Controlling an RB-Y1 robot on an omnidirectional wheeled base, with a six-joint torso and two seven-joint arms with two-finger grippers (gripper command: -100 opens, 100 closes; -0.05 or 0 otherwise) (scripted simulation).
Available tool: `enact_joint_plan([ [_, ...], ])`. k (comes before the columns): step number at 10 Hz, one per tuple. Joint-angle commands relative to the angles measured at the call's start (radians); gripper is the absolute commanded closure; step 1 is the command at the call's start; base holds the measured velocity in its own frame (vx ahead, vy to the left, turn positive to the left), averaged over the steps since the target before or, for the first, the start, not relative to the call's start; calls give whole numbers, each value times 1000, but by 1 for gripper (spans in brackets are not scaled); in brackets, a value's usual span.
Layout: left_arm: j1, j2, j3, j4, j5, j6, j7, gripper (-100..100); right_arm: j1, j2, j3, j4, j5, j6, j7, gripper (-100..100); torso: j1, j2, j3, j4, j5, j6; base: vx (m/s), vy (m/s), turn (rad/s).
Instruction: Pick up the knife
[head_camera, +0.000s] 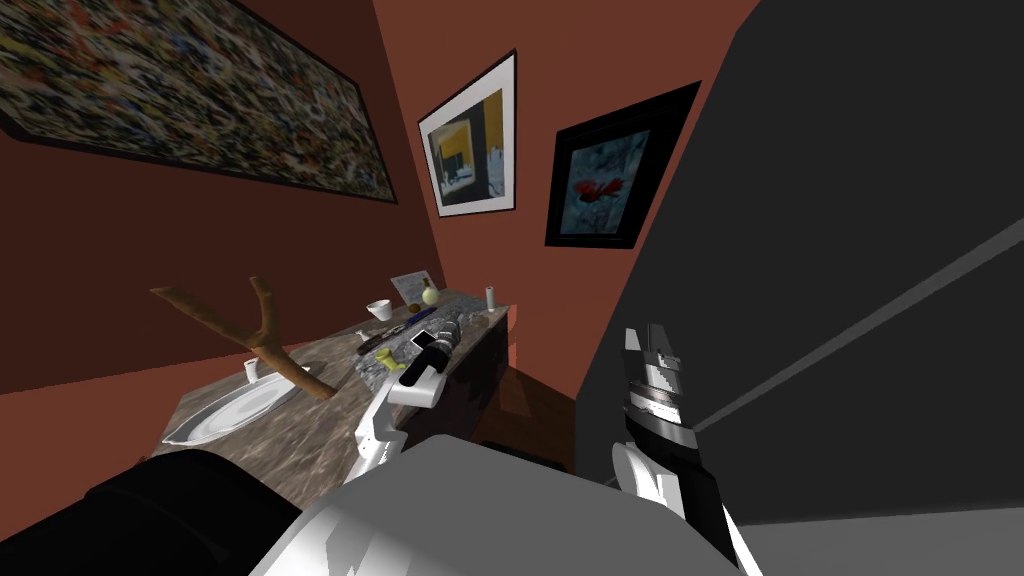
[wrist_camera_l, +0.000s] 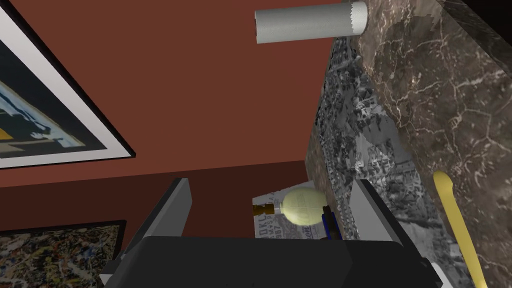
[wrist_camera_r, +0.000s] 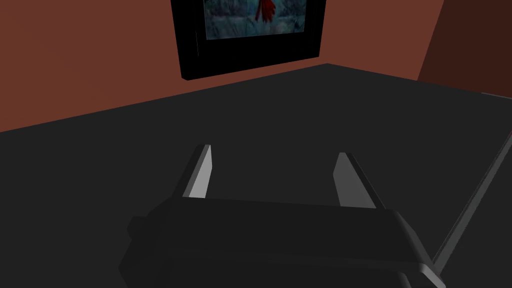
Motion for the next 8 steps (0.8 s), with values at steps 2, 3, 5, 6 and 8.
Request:
enact_joint_plan([
  [2, -5, 2, 7, 0, 3, 60, 13, -100, 0, 0, 0, 0, 0, 0, 0, 0, 0, 0, 0, 0, 0, 0, 20, 0, -1],
  [3, -20, 2, 19, 5, 5, 101, 36, -100, 0, 0, 0, 0, 0, 0, 0, 0, 0, 2, 1, 0, 0, 0, 23, -1, 7],
  [5, -20, 2, 19, 5, 5, 138, 36, -100, 0, 0, 0, 0, 0, 0, 0, 0, 0, 0, 0, 0, 0, 0, 42, -1, 10],
  [6, -34, 1, 33, 9, 7, 176, 59, -100, 0, 0, 0, 0, 0, 0, 0, 0, 0, 0, 0, 0, 0, 0, 50, -1, 3],
  [8, -34, 1, 33, 9, 7, 215, 59, -100, 0, 0, 0, 0, 0, 0, 0, 0, 0, 1, 1, 0, 0, 0, 5, -1, -1],
])
